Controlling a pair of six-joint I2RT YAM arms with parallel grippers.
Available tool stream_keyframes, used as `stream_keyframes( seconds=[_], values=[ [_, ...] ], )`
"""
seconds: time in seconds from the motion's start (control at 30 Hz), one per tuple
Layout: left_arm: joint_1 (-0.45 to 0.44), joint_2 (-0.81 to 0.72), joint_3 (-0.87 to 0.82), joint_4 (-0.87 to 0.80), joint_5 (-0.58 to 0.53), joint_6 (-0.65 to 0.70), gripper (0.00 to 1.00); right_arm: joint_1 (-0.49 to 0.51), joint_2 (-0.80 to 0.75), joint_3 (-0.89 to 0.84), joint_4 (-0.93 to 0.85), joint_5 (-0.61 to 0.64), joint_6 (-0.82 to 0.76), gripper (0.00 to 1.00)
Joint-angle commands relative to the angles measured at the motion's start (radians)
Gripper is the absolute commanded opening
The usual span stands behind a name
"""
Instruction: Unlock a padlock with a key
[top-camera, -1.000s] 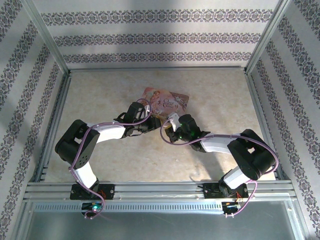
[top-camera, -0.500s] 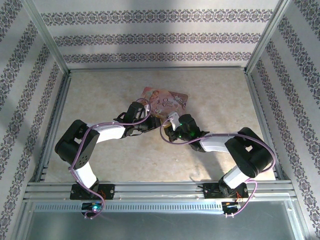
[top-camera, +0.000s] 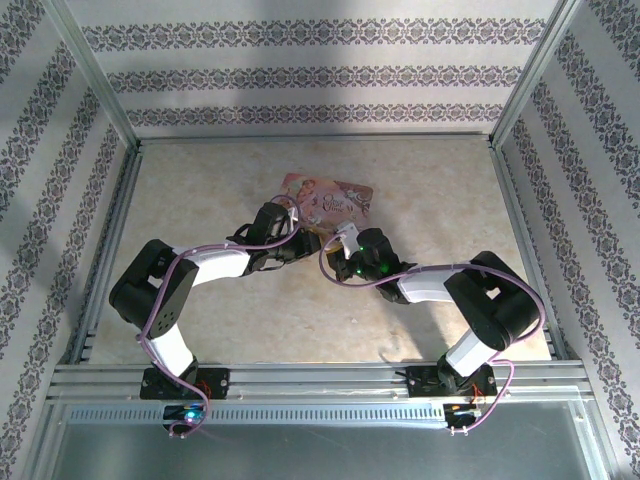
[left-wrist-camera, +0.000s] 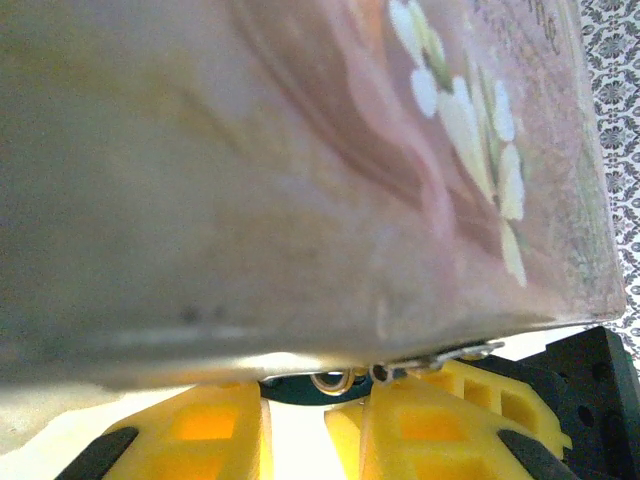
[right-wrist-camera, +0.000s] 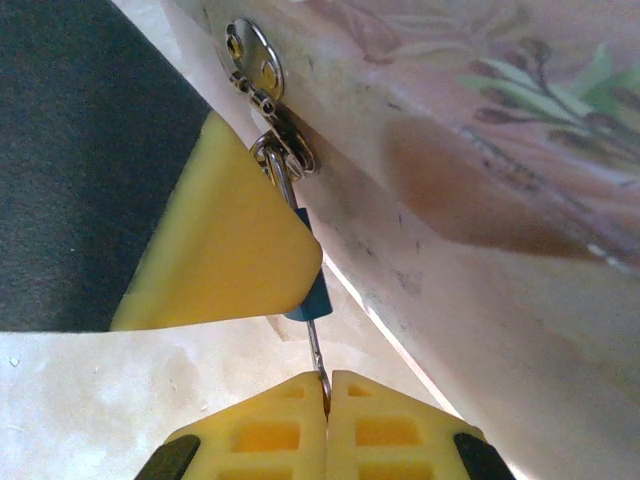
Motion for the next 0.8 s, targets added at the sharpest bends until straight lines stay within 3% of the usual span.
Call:
stream_keyframes(
  seconds=[0.0, 0.77],
  values=[
    [-0.019, -0.041, 0.037, 0.028, 0.085, -0.019, 0.22, -0.001, 0.007, 0.031, 0.228, -0.076, 0.031, 0.00],
    [-0.019, -0.047, 0.046, -0.014, 0.102, -0.003, 0.22, -0.046, 0.076, 0.092, 0.366, -0.162, 0.019, 0.00]
  ],
)
